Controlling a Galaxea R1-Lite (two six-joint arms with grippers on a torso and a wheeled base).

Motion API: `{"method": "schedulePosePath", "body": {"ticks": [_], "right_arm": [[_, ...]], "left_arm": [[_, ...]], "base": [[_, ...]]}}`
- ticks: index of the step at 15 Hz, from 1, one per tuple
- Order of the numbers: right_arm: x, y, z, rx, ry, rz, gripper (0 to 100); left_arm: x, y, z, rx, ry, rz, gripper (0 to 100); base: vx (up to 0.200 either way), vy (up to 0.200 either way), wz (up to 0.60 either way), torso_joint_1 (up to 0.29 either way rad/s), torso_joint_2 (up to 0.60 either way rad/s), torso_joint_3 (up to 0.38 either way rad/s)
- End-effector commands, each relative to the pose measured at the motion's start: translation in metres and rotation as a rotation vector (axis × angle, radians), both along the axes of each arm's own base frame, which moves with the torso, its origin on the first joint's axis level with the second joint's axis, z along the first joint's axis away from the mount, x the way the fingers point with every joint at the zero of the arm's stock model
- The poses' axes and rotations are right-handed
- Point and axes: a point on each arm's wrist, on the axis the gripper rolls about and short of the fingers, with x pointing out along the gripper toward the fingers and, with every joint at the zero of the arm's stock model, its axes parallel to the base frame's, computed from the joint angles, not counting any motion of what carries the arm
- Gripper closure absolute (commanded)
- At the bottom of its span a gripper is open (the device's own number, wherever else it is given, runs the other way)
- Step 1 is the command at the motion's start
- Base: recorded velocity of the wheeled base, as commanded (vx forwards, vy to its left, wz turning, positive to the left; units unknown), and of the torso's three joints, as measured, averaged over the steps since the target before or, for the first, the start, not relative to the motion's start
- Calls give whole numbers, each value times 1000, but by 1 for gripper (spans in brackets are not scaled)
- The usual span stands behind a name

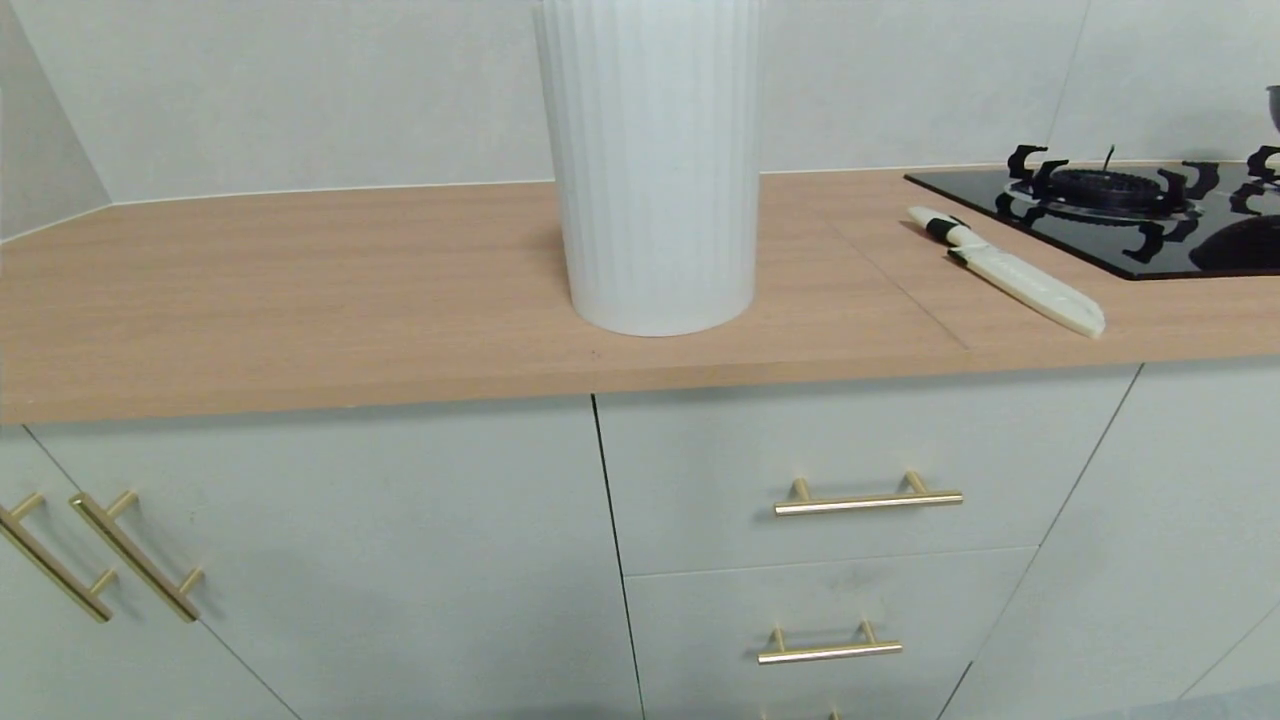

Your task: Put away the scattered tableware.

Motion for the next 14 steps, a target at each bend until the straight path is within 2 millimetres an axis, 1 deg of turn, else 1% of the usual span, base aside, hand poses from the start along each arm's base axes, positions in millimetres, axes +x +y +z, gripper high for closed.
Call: {"method": "schedulePosePath", "body": {"ticks": [1,4,14], "right_arm": [[0,0,0,0,1,2,0],[0,0,0,1,1,0,0],[0,0,0,0,1,0,0]], "left_arm": [[0,0,0,0,0,0,0],[0,0,0,0,0,0,0],[0,0,0,0,0,0,0]], "base": [[0,0,0,0,0,0],[0,0,600,5,2,-2],[0,0,0,0,0,0]]}}
